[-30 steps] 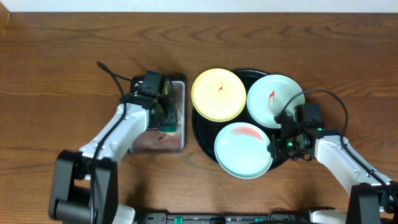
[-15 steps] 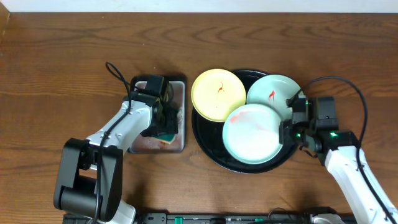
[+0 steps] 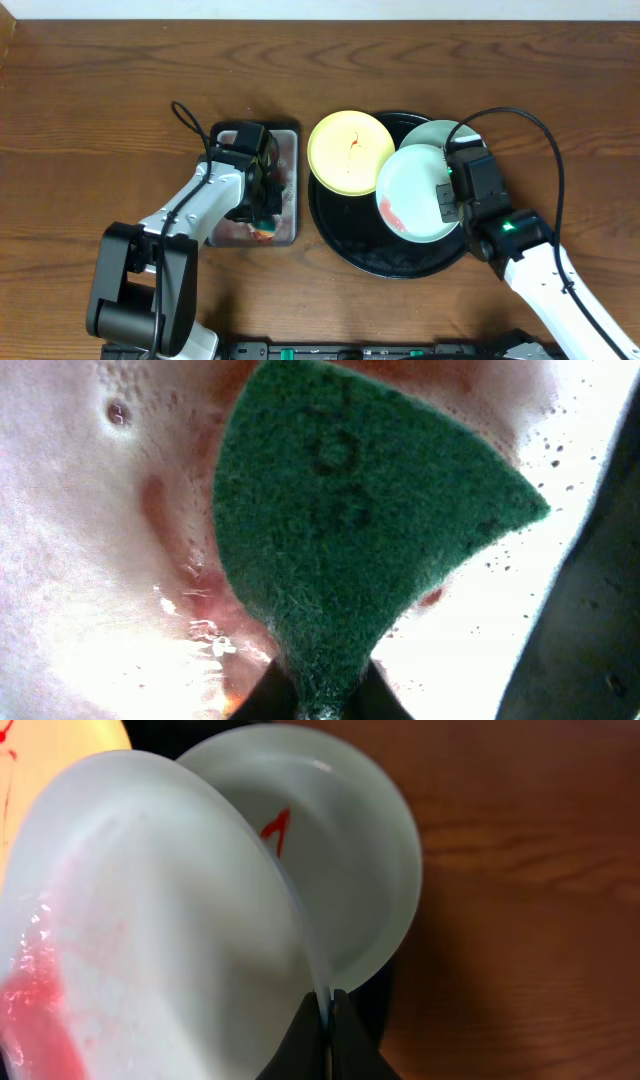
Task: Clean dirty plates on tray and stack at the side
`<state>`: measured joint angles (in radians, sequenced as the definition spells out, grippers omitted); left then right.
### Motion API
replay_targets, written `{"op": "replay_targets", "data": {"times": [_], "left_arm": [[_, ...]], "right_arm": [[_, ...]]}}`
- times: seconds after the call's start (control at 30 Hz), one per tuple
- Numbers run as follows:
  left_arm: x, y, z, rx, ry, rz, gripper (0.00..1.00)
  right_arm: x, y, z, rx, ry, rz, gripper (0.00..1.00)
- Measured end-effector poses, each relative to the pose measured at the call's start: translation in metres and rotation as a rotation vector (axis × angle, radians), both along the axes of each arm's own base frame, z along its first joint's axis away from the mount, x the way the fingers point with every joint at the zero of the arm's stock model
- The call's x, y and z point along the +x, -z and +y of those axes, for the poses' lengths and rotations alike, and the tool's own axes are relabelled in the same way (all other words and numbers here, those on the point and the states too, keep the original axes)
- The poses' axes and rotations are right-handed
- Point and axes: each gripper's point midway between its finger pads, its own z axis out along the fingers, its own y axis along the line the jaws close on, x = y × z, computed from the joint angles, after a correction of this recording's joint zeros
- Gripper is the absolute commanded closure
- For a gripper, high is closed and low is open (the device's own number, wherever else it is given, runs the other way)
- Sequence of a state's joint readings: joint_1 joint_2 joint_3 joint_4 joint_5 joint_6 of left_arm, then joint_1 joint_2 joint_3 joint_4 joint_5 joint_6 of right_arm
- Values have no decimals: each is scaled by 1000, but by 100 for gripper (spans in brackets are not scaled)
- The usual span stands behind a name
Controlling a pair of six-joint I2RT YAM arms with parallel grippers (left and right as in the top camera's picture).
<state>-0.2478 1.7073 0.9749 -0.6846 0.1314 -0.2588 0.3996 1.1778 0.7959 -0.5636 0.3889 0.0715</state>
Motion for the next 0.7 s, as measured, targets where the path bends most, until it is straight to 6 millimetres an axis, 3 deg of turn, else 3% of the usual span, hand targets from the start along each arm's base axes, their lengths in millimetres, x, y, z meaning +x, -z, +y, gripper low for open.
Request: {"op": "replay_targets", "data": {"times": [0.1, 0.13, 0.17, 0.2, 0.3, 0.47, 0.63, 0.7], "left_arm": [[0, 0, 0, 0, -2, 0, 93], [0, 0, 0, 0, -2, -1, 83], [2, 0, 1, 3, -4, -7, 41], [3, 0, 2, 9, -4, -13, 35], [14, -1, 4, 20, -8, -60, 32], [50, -15, 0, 3, -18, -221, 32], [51, -15, 0, 4, -19, -227, 33], [52, -15, 0, 3, -19, -230, 37]], "right_arm": [[2, -10, 4, -79, -24, -39, 99], [2, -13, 5, -103, -35, -50, 99], [4, -17, 8, -134, -51, -71, 99], [6, -21, 11, -153, -66, -87, 99], [10, -32, 24, -194, -127, -134, 99], [17, -49, 35, -284, -186, -208, 99], [21, -67, 42, -359, -192, -287, 99], [21, -70, 41, -368, -184, -298, 99]]}}
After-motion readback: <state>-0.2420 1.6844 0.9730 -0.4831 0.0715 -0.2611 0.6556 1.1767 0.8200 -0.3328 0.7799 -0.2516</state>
